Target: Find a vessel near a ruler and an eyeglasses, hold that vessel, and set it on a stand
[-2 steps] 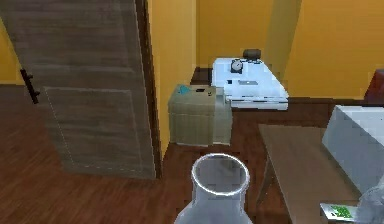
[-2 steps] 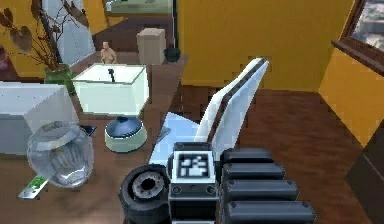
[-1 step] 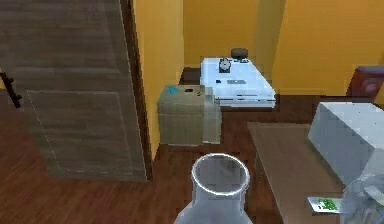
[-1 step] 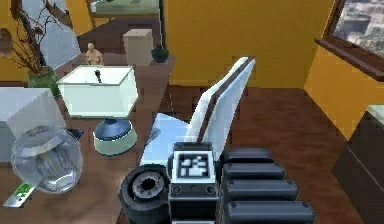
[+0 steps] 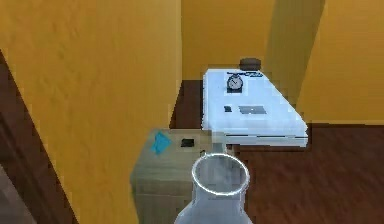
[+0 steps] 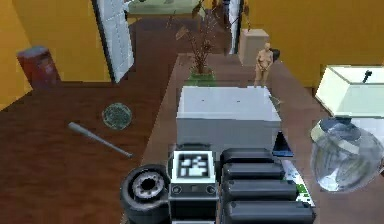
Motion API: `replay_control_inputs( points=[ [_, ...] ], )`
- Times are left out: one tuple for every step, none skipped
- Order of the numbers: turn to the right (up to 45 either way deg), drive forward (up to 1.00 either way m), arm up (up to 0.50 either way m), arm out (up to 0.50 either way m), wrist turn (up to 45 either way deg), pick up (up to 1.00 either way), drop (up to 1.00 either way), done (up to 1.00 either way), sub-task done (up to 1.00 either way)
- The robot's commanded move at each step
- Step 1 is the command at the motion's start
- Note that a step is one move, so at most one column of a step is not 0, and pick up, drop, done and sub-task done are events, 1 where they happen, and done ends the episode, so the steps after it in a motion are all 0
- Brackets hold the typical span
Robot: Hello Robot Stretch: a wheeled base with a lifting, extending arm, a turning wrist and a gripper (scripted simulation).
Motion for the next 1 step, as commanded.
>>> replay_control_inputs(
  points=[
    [3.0, 0.0, 0.0, 0.0, 0.0, 0.0, 0.0, 0.0, 0.0]
  ],
)
